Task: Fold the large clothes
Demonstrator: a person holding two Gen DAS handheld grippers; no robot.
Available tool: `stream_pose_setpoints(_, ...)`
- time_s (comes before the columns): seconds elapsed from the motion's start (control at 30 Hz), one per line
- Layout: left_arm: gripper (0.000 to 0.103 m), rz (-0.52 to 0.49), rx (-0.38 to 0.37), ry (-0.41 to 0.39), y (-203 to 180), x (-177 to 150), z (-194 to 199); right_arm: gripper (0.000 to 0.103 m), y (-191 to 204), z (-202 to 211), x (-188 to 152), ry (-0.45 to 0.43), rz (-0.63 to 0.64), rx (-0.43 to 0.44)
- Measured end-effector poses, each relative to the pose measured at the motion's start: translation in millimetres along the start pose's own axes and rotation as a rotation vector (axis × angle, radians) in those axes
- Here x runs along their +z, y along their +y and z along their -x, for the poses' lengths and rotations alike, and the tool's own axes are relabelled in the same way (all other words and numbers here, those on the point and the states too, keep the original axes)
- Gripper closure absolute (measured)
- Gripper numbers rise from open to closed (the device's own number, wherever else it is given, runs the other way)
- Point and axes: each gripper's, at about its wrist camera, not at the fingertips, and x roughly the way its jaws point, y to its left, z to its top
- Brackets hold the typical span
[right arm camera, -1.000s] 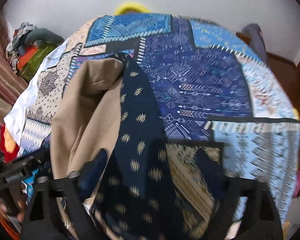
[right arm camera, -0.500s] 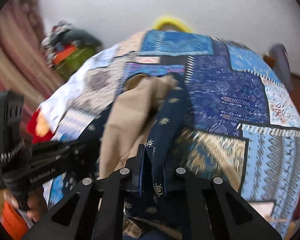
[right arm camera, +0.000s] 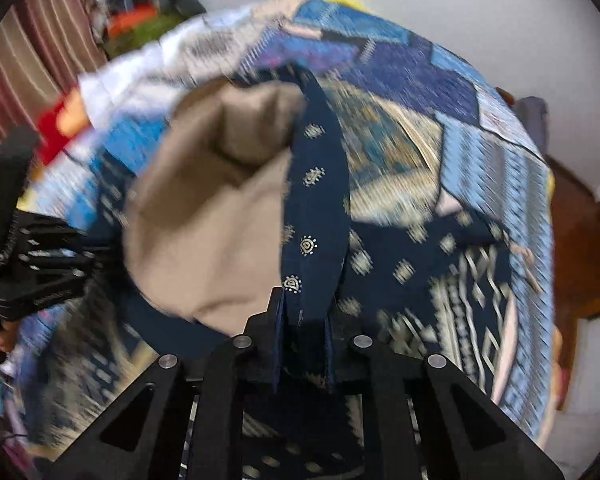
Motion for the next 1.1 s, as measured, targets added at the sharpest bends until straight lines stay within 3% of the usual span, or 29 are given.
stream_pose_setpoints(0.03, 0.067, -0.003, 0.022, -0.014, 1, -2, 2, 0.091, 1, 0, -5, 0.008, 0.011, -0.027)
stream_pose_setpoints(0.1, 0.059, 0.006, 0.033, -0.010, 5, -4, 6, 0.091, 1, 5, -9, -0.001, 0.011, -0.052)
stream_pose_setpoints(0.23, 0.058, 0.041, -0.025, 0.024, 21, -2, 18, 0.091, -4, 22, -8, -0.014, -0.004, -0.077)
stream_pose_setpoints(0.3, 0.058, 0.056, -0.051, -0.013, 29, 4, 33, 0.091, -4, 41, -7, -0.061, -0.010, -0.112)
stream_pose_setpoints(0.37, 0.050, 0.068, -0.047, -0.083, 37, 15, 53, 0.091, -7, 60, -5, -0.146, -0.008, -0.128)
stream_pose_setpoints(0.43, 0.039, 0.086, -0.040, -0.144, 44, 31, 66, 0.091, -13, 79, 1, -0.233, -0.022, -0.104)
stream_pose_setpoints(0.53, 0.038, 0.113, -0.039, -0.196, 48, 60, 75, 0.091, -20, 84, 21, -0.267, -0.051, -0.030)
stream_pose_setpoints(0.67, 0.038, 0.122, -0.036, -0.214, 39, 101, 63, 0.091, -21, 55, 57, -0.215, -0.077, 0.034)
stream_pose_setpoints(0.9, 0.038, 0.131, 0.020, -0.141, 29, 152, 6, 0.091, -22, -22, 98, -0.105, -0.119, 0.079)
stream_pose_setpoints(0.97, 0.038, 0.149, 0.032, -0.123, 30, 160, -8, 0.091, -18, -46, 103, -0.062, -0.091, 0.044)
stream_pose_setpoints(1.03, 0.039, 0.167, 0.041, -0.108, 31, 163, -19, 0.091, -13, -73, 105, 0.003, -0.024, -0.064)
stream_pose_setpoints(1.1, 0.041, 0.188, 0.025, -0.113, 33, 163, -25, 0.090, -11, -85, 101, 0.002, 0.021, -0.104)
